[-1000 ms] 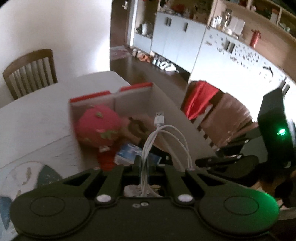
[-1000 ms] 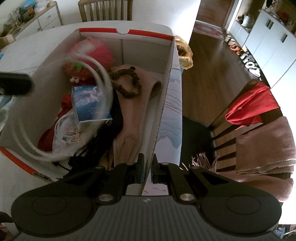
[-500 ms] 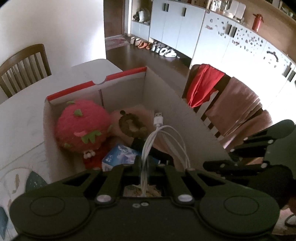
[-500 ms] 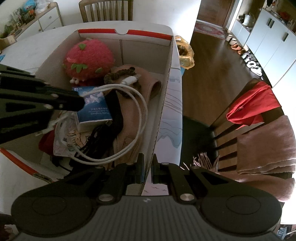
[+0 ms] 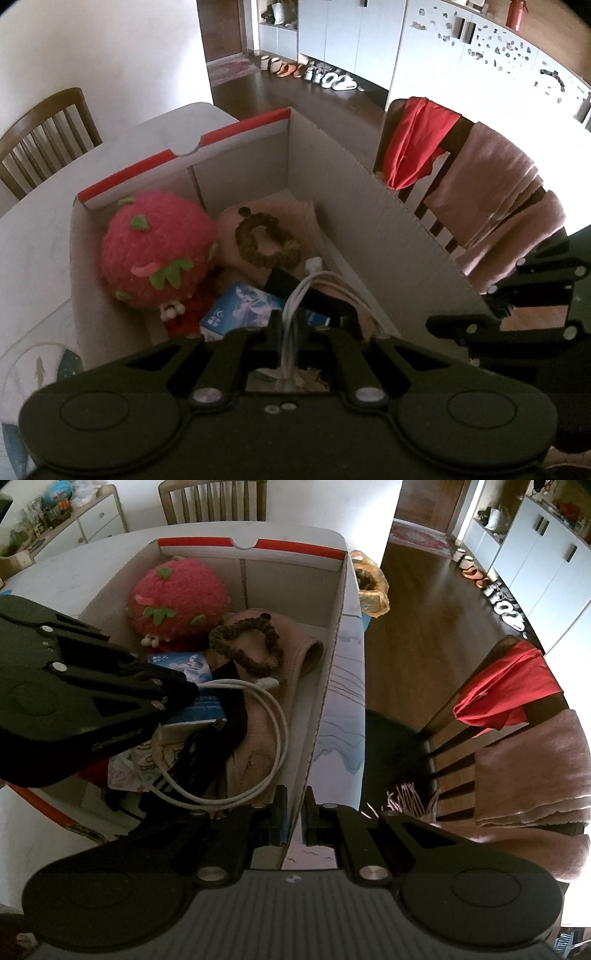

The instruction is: Organize objects

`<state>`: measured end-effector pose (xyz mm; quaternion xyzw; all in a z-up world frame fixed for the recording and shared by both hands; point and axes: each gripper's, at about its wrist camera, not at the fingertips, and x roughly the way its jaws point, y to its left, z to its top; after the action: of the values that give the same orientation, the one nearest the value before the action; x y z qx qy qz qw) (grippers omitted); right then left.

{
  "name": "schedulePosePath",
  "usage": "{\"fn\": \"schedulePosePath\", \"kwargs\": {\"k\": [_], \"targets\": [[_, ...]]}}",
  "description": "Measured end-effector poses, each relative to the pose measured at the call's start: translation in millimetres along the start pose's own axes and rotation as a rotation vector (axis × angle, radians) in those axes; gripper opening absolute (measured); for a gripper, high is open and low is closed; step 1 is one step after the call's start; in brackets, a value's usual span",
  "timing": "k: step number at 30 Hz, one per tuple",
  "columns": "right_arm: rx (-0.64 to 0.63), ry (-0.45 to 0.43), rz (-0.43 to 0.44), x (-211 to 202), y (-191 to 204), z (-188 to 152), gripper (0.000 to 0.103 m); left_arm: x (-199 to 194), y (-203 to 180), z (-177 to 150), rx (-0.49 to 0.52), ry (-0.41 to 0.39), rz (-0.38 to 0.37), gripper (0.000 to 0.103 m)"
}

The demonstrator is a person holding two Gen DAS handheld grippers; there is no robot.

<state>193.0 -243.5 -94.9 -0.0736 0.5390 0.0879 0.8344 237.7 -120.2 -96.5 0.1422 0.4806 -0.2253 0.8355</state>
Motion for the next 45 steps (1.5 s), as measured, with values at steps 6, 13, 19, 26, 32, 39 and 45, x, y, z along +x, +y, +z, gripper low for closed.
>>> {"fn": "schedulePosePath", "kwargs": {"k": [6, 13, 19, 26, 32, 39, 45], "targets": [[-0.005, -0.002, 0.007, -0.2, -0.6, -0.4, 0.008, -7.1, 2.4, -2.5, -0.025, -0.018, 0.029, 0.023], [-0.016, -0.004, 0.013, -1.5, -2.3, -2.1, 0.008, -23.6, 10.2, -9.7, -0.090, -0.050, 0.064, 0.048], [-0.039, -0.007, 0.018, -2.1, -1.8, -2.4, 0.009, -41.0, 17.6, -18.0, -0.166, -0.087, 0.101, 0.059], [-0.046, -0.010, 0.030, -3.0, -3.9, -3.1, 0.009, -67.7, 24.0, -29.7, -0.247, -0.147, 0.141, 0.083], [-0.039, -0.012, 0.030, -2.6, -3.9, -3.5, 0.010, -86.8, 28.0, -40.7, -0.294, -0.189, 0.151, 0.097], [-0.030, -0.028, 0.004, -4.2, 1.4, -5.3, 0.010, -101.4, 30.4, -56.0, -0.290, -0.223, 0.161, 0.101], [-0.010, -0.081, -0.046, -14.8, 4.7, -7.5, 0.010, -110.5, 37.7, -69.4, -0.281, -0.237, 0.126, 0.101]]}}
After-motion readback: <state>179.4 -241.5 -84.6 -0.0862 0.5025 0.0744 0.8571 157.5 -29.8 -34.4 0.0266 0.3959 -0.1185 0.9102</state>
